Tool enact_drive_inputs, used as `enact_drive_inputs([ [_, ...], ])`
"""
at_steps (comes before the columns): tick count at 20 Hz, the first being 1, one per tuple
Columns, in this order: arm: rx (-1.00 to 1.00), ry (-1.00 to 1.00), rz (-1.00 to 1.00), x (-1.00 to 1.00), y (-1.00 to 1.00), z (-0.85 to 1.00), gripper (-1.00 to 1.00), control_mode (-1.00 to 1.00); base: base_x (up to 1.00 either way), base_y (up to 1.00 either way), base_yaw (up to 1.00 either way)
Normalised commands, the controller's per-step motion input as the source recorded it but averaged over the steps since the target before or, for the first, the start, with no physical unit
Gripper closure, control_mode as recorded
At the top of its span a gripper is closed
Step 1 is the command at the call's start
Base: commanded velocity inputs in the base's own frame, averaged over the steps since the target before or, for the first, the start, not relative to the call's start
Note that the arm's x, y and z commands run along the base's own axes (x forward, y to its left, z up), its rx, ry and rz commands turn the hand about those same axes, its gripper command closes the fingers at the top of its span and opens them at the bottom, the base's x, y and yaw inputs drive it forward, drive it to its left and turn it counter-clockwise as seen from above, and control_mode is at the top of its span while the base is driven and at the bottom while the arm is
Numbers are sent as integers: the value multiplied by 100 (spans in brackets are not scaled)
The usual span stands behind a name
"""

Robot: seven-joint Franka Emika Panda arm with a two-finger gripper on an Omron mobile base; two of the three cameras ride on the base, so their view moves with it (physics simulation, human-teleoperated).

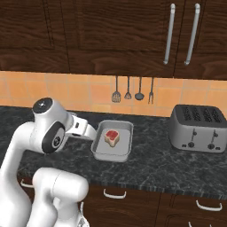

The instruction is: Place one bell pepper and one steak in each tupperware on the nearby counter, to pack two identical lunches.

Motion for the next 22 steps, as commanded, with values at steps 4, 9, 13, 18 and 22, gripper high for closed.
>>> enact_drive_inputs([
  [4, 1, 0, 35, -60, -5, 0, -100, -100, 0, 0, 0],
  [9, -2, 0, 32, -38, 21, -3, -100, -100, 0, 0, 0],
  [13, -5, -5, 1, -13, 24, -23, -100, 100, -45, 5, -5],
  [18, 0, 0, 0, 0, 0, 0, -100, 100, -86, -57, -31],
  [22, 0, 0, 0, 0, 0, 0, -100, 100, -17, -100, -15],
])
